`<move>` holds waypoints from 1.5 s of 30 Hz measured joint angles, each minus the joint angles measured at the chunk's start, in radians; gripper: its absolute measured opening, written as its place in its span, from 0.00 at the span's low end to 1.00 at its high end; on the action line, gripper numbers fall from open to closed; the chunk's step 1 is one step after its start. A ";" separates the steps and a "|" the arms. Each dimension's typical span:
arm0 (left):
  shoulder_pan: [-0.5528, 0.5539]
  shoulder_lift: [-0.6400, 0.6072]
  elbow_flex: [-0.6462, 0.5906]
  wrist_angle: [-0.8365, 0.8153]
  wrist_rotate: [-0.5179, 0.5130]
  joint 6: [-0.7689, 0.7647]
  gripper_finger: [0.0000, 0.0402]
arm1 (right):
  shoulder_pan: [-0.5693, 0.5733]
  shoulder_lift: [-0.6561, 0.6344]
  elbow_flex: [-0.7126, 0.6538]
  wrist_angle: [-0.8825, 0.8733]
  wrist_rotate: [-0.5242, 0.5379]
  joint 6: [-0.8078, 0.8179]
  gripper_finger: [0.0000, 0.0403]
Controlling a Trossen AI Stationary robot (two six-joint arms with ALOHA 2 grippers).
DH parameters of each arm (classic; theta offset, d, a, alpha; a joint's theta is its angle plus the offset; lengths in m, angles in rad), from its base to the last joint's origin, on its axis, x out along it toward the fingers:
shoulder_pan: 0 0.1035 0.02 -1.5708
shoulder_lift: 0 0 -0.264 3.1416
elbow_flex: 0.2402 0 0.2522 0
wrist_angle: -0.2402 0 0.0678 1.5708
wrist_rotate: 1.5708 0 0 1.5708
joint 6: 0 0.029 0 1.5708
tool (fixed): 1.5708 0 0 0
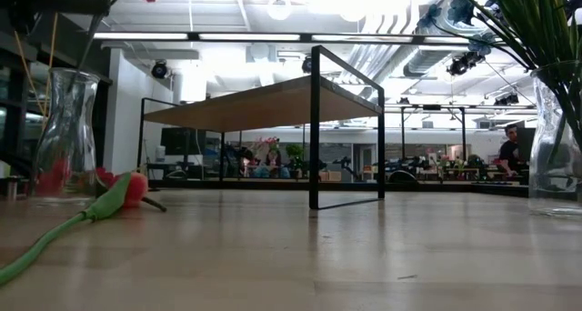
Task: Pick and place flowers into a vace then onto a shelf
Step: Put the bottom red flower into the left transparent vase, then put the orange tulip into the left transparent vase
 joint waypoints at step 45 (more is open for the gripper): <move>0.000 0.000 0.210 0.103 0.531 0.259 0.24 | 0.000 0.005 0.000 0.008 0.024 -0.018 0.66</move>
